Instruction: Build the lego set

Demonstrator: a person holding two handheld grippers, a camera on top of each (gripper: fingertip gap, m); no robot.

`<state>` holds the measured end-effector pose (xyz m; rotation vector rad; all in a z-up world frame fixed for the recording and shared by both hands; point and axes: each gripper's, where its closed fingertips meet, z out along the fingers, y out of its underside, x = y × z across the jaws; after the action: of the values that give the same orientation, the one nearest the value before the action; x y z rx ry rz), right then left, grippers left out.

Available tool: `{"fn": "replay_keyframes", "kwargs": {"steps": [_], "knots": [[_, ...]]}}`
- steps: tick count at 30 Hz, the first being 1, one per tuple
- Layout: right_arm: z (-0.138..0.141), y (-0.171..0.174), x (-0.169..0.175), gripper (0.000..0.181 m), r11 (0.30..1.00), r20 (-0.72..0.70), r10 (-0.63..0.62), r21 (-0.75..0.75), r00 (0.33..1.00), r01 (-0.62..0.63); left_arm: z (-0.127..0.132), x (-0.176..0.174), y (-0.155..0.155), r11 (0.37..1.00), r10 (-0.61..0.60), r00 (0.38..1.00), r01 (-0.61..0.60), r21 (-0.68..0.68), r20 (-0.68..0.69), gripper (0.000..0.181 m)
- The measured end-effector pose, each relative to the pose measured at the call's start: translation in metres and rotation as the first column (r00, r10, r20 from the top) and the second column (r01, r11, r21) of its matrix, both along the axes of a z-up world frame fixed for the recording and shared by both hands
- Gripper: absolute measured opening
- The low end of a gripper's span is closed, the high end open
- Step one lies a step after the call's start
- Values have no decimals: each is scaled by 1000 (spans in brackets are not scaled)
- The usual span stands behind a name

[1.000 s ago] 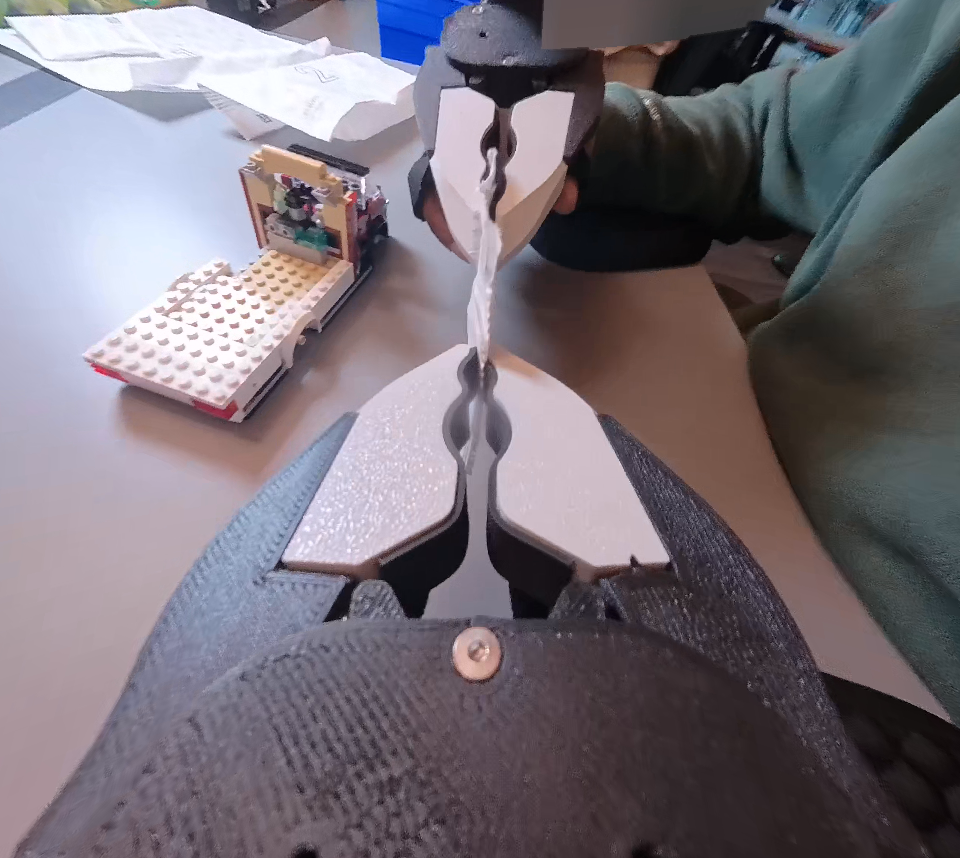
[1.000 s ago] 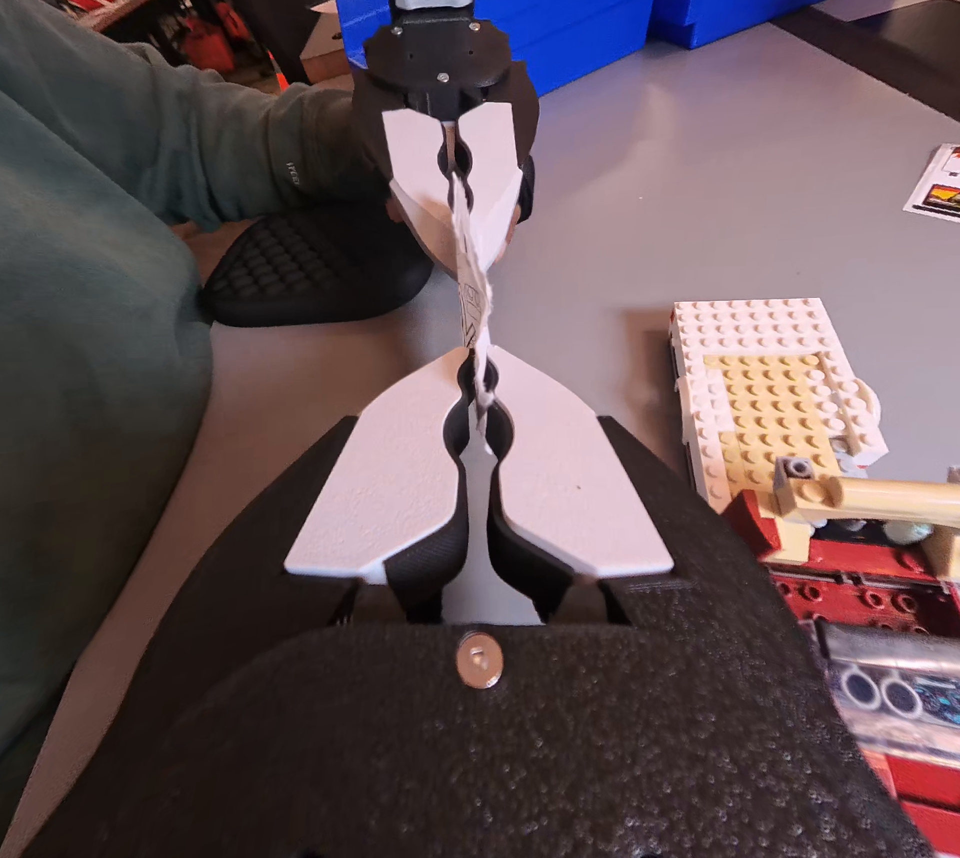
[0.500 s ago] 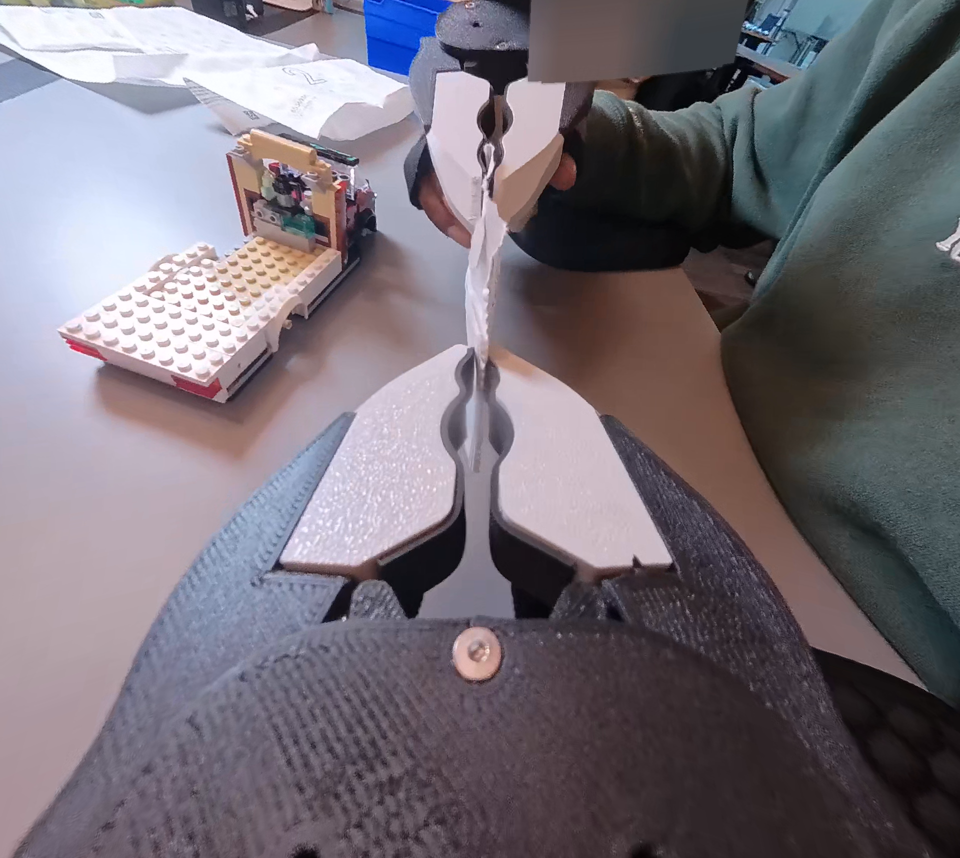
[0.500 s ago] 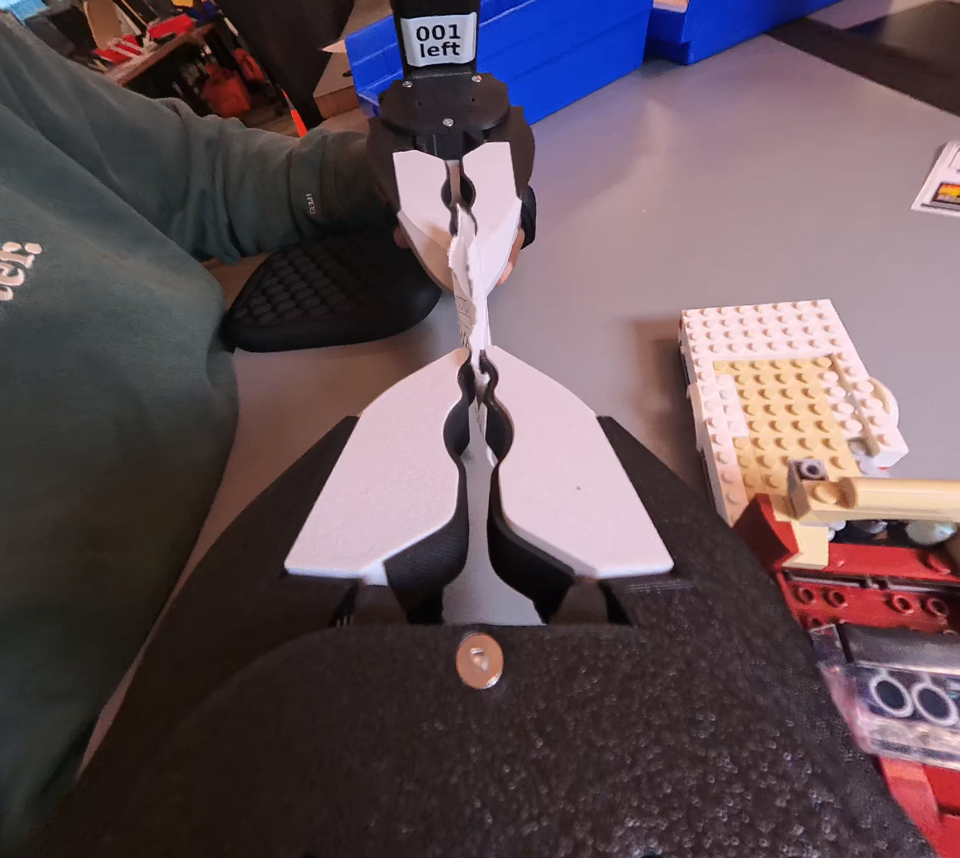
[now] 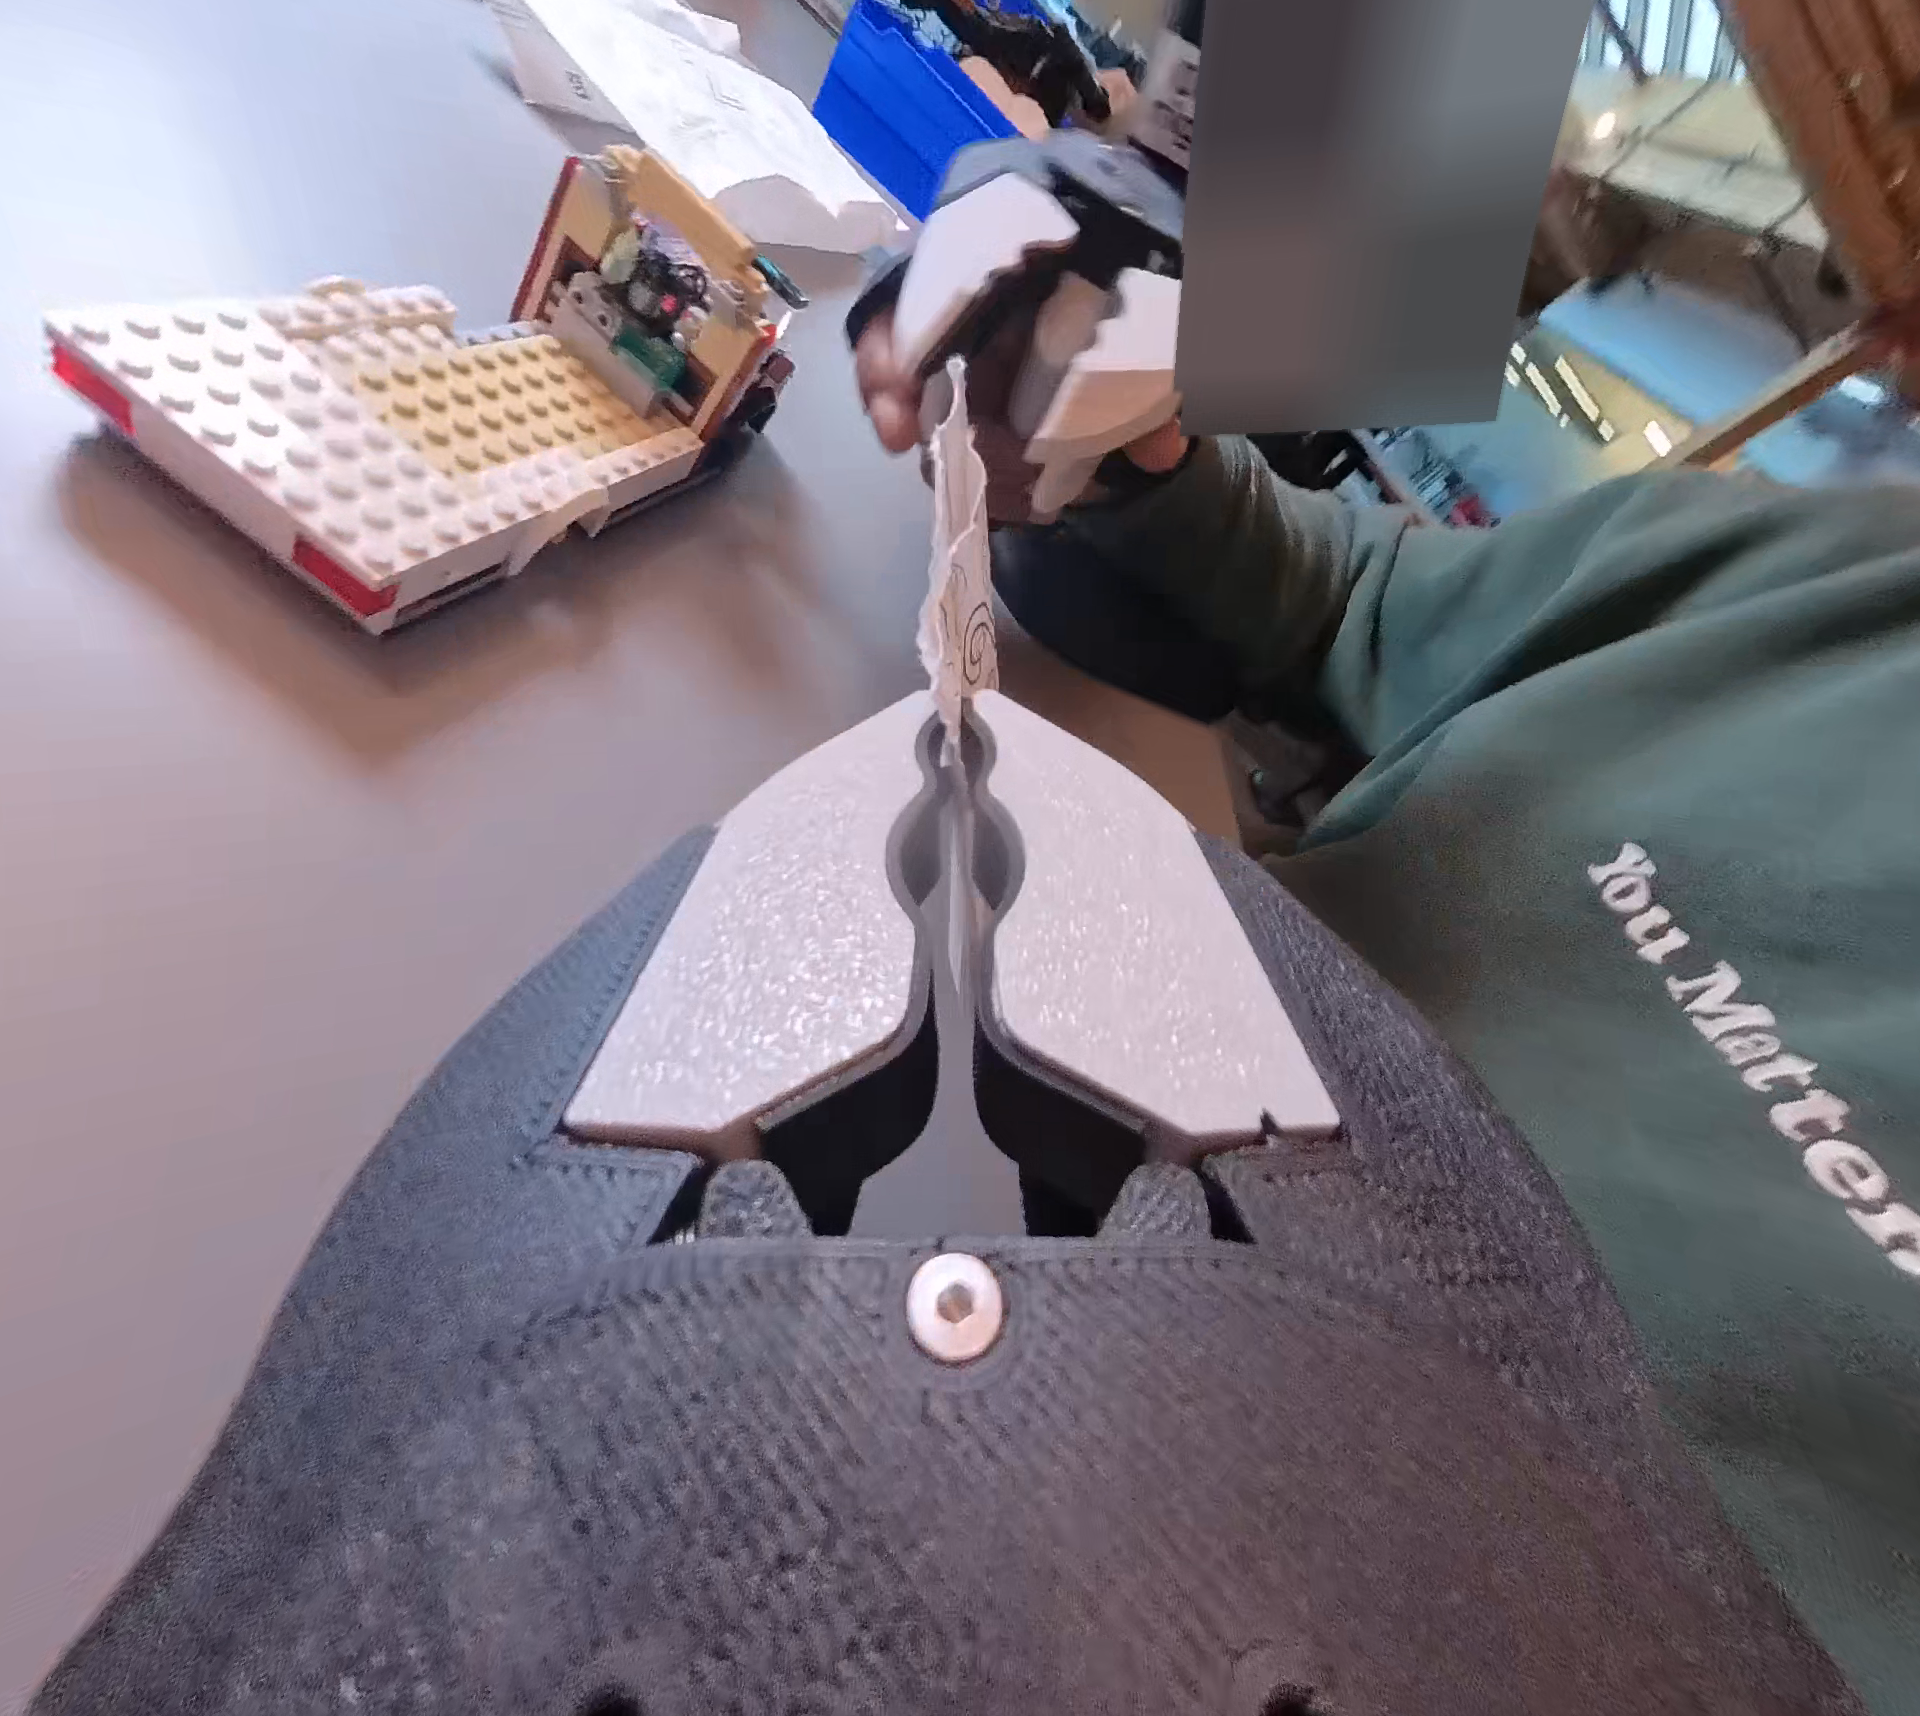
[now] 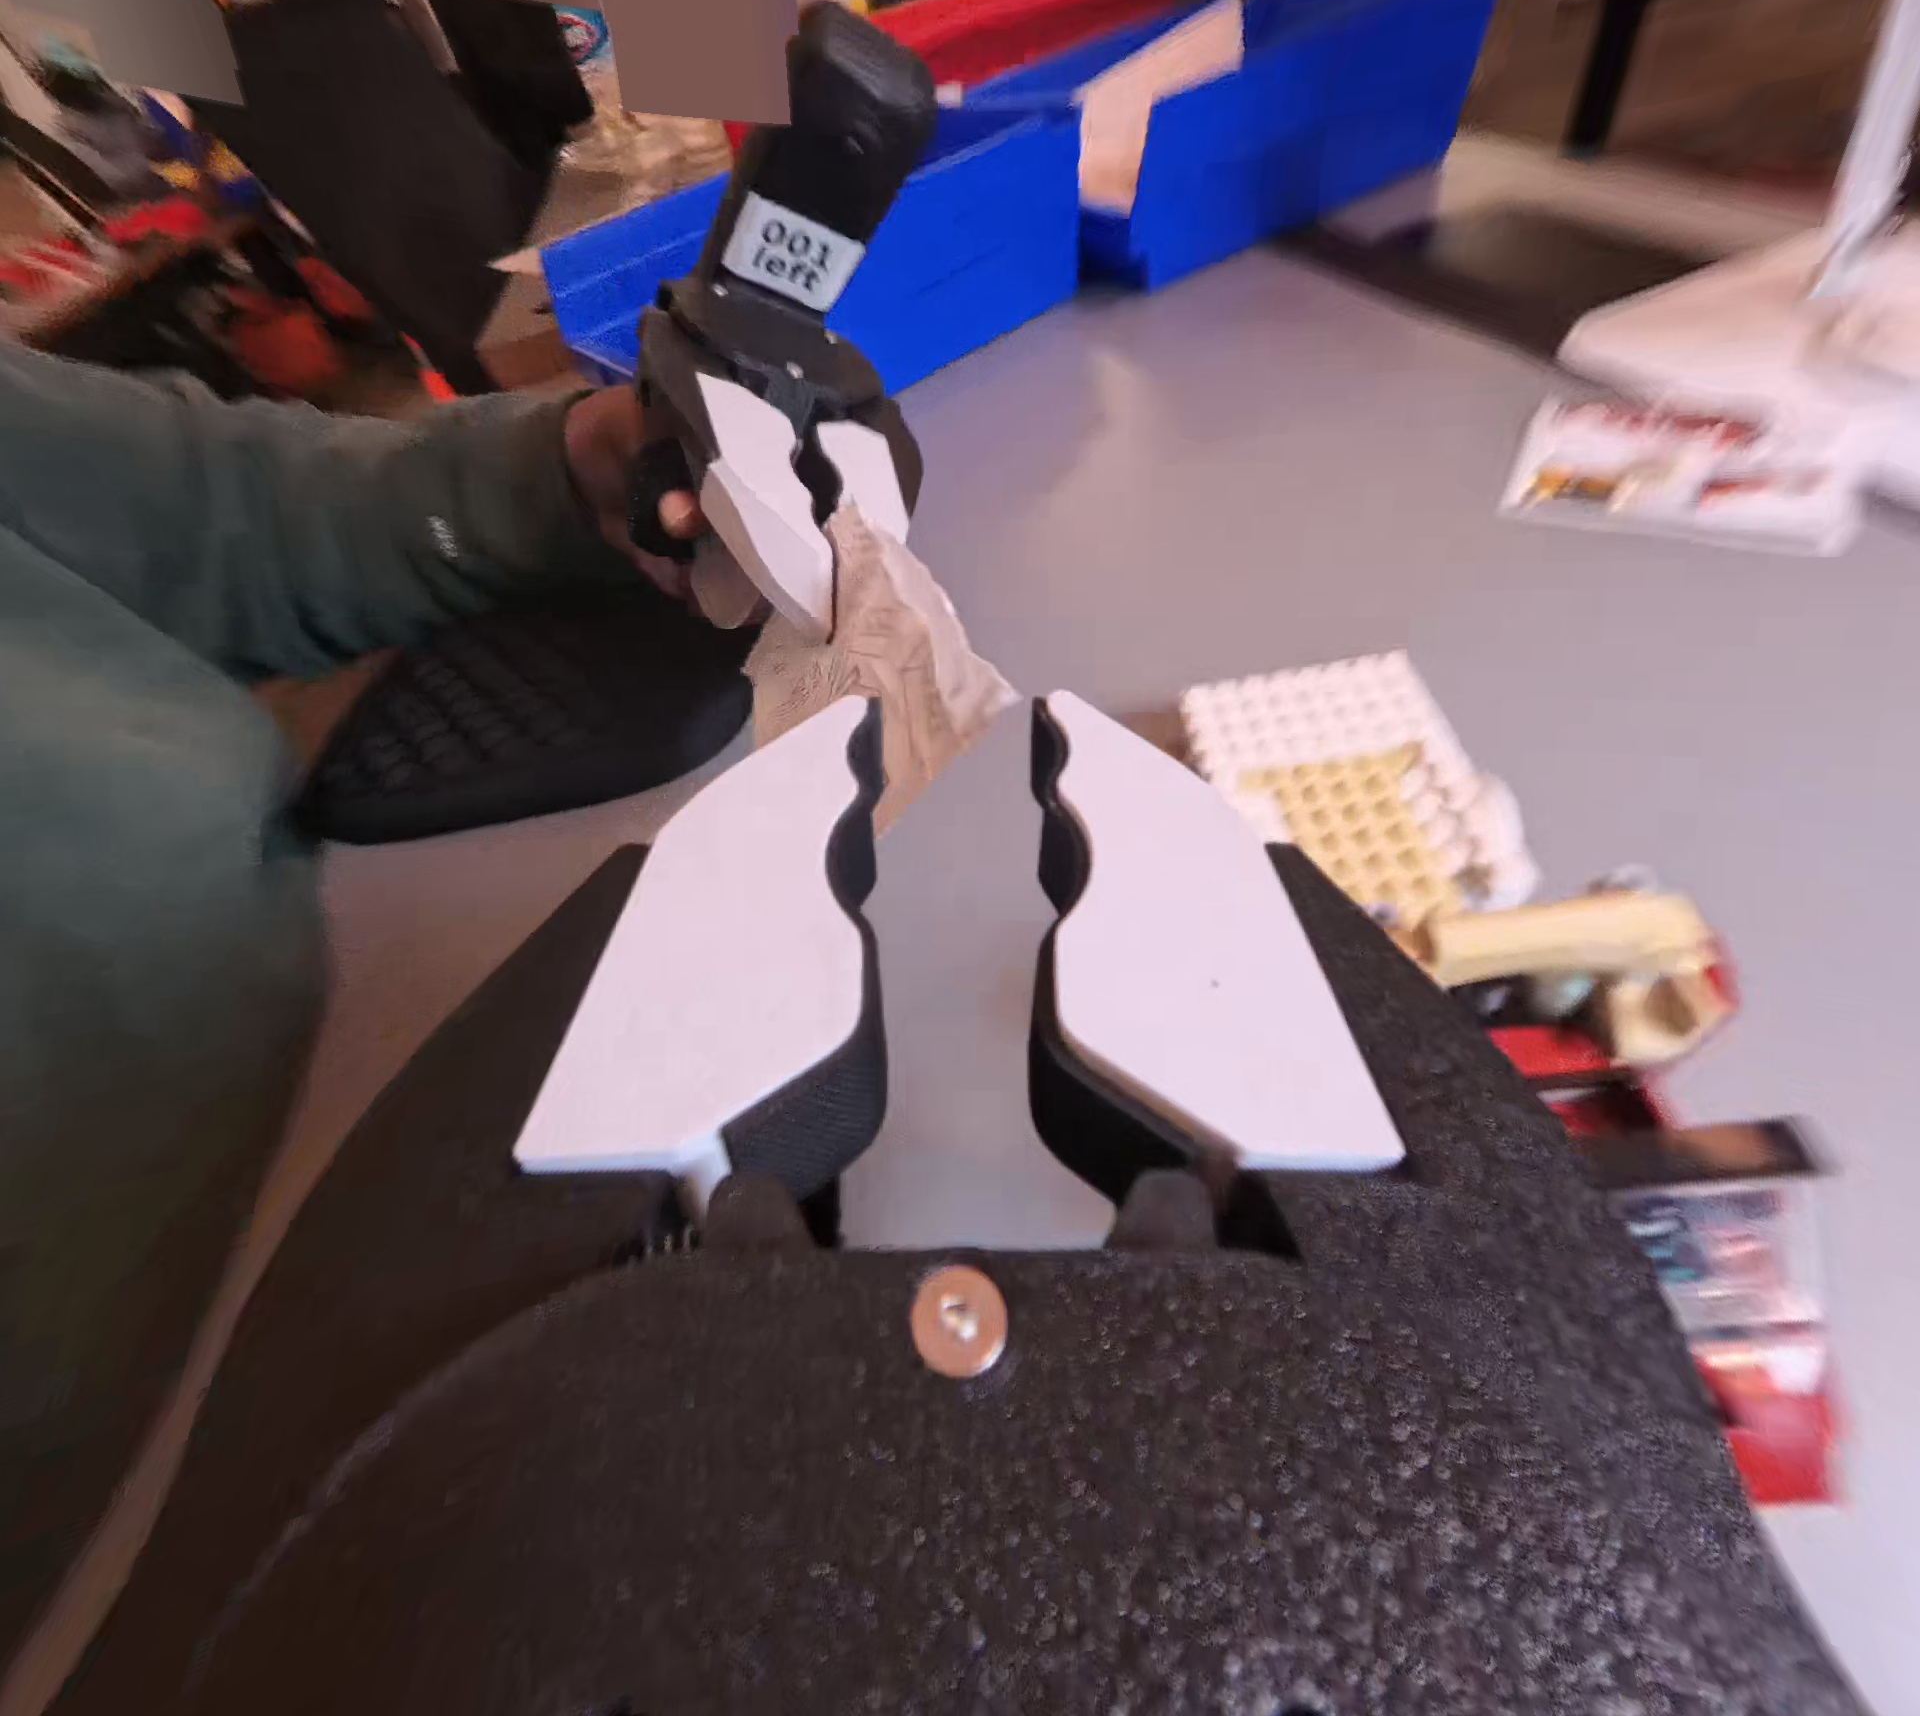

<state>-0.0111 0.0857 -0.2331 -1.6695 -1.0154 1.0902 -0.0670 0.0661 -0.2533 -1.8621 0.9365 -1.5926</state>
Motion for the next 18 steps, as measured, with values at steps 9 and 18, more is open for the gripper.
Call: {"fn": "replay_keyframes", "kwargs": {"steps": [9,18], "knots": [[-40,-17,-20,41,835,448,-44,507,893,-213,-10,6,-9,999,-45,997,45,-5,-63,0],[-25,-21,-17,49,894,335,53,403,941,-194,-7,12,-32,924,-120,984,158,348,-128,0]]}}
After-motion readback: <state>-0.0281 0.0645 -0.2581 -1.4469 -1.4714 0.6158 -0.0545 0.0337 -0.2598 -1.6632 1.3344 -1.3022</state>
